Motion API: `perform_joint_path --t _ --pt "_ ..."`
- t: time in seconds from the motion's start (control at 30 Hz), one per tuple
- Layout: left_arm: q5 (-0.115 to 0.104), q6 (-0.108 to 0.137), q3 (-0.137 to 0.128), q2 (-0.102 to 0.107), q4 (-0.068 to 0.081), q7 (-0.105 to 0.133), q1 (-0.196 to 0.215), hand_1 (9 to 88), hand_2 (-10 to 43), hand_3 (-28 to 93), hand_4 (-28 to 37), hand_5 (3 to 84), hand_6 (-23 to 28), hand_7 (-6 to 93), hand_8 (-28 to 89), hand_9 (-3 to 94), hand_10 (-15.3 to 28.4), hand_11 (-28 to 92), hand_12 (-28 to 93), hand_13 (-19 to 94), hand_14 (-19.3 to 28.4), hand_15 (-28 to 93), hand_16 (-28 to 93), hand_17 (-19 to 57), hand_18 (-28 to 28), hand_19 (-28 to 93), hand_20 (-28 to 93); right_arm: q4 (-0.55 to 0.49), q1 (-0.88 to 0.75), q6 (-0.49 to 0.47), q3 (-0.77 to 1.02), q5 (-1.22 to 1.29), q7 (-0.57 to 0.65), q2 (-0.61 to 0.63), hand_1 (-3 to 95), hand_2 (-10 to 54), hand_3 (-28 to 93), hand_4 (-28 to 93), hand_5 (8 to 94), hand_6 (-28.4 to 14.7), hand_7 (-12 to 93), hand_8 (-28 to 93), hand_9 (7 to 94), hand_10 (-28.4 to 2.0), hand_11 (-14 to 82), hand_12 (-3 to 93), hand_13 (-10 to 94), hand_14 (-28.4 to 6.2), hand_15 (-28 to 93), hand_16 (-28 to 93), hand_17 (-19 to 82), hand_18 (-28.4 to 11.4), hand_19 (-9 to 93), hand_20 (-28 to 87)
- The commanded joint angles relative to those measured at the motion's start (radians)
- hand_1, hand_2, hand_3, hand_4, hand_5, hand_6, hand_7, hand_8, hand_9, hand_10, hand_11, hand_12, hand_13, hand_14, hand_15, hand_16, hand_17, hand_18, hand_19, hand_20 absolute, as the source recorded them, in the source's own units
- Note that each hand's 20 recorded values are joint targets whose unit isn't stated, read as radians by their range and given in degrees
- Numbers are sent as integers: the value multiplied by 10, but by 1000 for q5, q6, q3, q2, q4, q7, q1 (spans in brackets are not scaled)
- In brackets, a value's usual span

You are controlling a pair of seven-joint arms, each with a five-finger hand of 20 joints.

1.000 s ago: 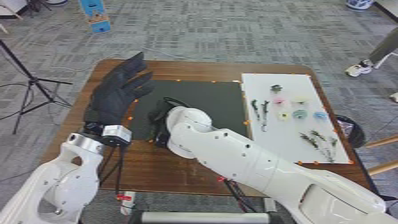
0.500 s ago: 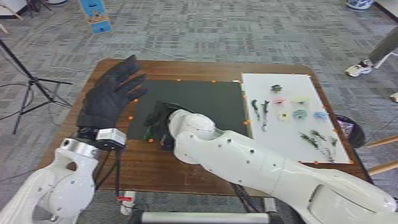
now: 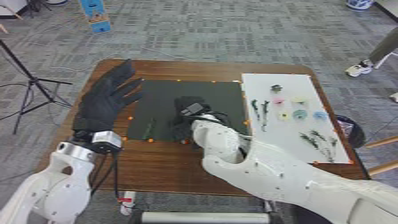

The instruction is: Arrange flowers

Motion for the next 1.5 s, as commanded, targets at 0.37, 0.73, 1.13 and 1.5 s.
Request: perform_joint_path --t 0.37,0.73,1.13,1.5 --pt "-28 28 -126 -26 -72 3 201 245 -95 699 -283 268 28 190 -97 211 106 169 163 200 137 154 51 -104 244 420 71 -320 -467 228 535 -103 86 617 216 -95 792 -282 596 -39 368 -111 625 -143 670 595 599 -147 842 449 273 -229 794 436" --pt "-18 26 -132 -33 -78 1 219 245 -95 698 -283 270 29 189 -97 212 107 169 161 200 137 157 49 -103 242 418 76 -385 -850 68 837 -78 160 734 202 -95 776 -283 637 -35 449 -111 655 -136 664 609 628 -144 835 467 289 -231 809 426" --pt "-14 41 -136 -43 -84 -3 223 244 -95 697 -283 269 29 187 -96 212 107 169 162 199 138 157 48 -104 242 417 78 -451 -1148 -21 1124 -52 191 737 207 -95 773 -283 636 -34 500 -132 663 -136 664 611 634 -142 833 470 289 -231 811 422" --pt "-13 44 -139 -46 -86 0 225 243 -95 699 -283 270 29 185 -95 212 108 169 162 199 138 157 48 -105 242 418 78 -453 -1186 -64 1152 -22 186 740 211 -95 778 -283 643 -32 504 -133 672 -134 663 610 641 -141 831 471 291 -232 811 421"
